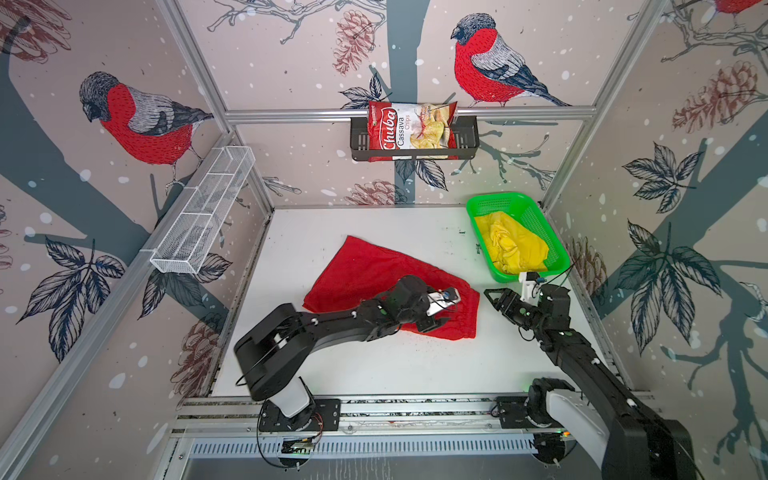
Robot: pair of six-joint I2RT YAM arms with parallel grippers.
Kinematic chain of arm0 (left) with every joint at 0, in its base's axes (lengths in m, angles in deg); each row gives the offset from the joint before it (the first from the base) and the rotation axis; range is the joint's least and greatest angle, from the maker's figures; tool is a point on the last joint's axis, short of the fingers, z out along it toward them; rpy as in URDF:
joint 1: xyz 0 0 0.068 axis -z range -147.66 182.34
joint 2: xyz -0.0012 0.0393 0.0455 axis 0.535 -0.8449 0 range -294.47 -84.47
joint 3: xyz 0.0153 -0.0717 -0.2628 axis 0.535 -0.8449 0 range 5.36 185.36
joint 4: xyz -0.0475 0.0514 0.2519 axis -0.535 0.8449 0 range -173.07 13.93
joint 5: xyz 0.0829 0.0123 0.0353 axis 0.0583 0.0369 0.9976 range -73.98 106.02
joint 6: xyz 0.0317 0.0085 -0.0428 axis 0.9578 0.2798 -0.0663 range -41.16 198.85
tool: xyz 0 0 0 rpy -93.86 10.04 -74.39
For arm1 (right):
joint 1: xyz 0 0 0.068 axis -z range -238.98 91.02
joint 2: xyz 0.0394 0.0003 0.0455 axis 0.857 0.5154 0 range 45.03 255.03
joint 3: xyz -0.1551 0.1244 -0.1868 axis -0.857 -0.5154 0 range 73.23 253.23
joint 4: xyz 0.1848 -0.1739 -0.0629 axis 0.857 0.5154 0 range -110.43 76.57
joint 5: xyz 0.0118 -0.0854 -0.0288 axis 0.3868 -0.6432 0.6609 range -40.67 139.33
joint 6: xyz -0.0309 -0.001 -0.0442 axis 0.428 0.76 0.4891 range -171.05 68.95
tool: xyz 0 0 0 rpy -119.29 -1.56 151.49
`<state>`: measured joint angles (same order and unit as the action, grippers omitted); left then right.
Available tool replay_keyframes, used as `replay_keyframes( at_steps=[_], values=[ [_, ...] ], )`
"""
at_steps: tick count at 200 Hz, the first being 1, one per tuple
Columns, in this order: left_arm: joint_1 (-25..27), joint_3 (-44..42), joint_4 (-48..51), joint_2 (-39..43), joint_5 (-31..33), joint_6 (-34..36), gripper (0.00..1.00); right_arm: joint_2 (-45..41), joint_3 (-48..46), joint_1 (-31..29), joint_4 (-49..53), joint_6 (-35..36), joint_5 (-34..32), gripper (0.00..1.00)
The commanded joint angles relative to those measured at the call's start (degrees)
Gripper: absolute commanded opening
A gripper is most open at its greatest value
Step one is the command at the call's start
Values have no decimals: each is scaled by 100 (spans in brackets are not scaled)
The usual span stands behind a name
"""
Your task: Fold and stack the shorts
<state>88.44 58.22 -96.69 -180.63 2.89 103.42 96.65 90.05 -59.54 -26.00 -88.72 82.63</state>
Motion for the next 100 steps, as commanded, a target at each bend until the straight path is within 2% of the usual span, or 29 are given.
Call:
replay_keyframes(
  at_steps=[1,40,85,100],
  values=[
    [293,611,711,-675,-178,1073,70,-64,-64,2,-87,-11,160,63],
    [464,1262,911,-1560,-39,1323,74,-72,-95,129,57,161,80,64],
    [466,1174,676,-1919,158,1247,75,-57,-334,363,92,120,-20,65],
    [464,1026,422,-1955,317,1131,68,-47,-389,363,108,73,-67,66]
  ],
)
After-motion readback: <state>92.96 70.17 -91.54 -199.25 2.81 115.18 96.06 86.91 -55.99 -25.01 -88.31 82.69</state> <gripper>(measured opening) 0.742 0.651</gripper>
